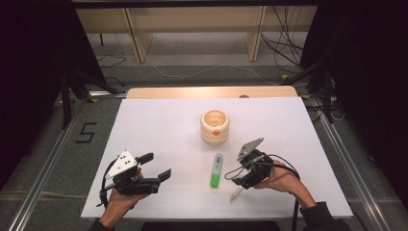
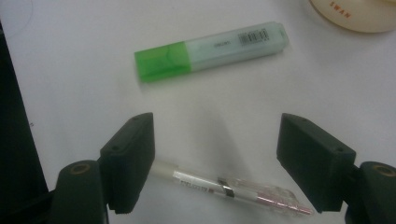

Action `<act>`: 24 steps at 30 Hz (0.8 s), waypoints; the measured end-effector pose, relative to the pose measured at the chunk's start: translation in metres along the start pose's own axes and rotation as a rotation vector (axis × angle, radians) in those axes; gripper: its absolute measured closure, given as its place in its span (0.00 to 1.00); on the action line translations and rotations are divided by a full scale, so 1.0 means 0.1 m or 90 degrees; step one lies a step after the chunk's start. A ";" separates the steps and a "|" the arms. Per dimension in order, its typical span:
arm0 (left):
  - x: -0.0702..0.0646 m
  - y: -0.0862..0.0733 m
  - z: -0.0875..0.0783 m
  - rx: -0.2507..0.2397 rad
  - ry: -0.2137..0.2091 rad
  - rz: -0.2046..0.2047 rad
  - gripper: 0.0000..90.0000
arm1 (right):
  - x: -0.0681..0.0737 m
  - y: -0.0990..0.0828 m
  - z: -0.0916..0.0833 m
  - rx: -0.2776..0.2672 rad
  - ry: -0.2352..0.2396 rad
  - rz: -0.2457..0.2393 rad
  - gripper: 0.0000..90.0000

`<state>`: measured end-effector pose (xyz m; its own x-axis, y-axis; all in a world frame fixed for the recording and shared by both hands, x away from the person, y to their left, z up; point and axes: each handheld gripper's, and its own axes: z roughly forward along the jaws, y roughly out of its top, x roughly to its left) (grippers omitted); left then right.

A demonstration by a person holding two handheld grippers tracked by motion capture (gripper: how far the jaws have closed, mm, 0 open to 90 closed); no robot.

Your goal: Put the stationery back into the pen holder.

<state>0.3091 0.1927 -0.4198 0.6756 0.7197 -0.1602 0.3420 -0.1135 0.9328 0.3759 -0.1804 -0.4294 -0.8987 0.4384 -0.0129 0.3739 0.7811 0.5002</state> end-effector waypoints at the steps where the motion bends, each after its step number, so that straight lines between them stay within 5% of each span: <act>1: 0.00 0.00 0.00 0.000 0.000 0.001 0.13 | 0.00 -0.01 0.00 0.000 0.001 0.002 0.33; 10: 0.00 0.00 0.00 0.000 0.000 0.001 0.13 | -0.04 -0.10 0.03 0.017 -0.012 0.025 0.41; 24: 0.00 0.00 0.00 -0.001 0.000 -0.001 0.13 | 0.03 -0.15 0.05 0.048 0.014 -0.028 0.39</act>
<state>0.3092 0.1923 -0.4199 0.6746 0.7202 -0.1622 0.3425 -0.1107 0.9330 0.3686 -0.1890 -0.4410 -0.9191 0.3938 -0.0133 0.3498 0.8311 0.4324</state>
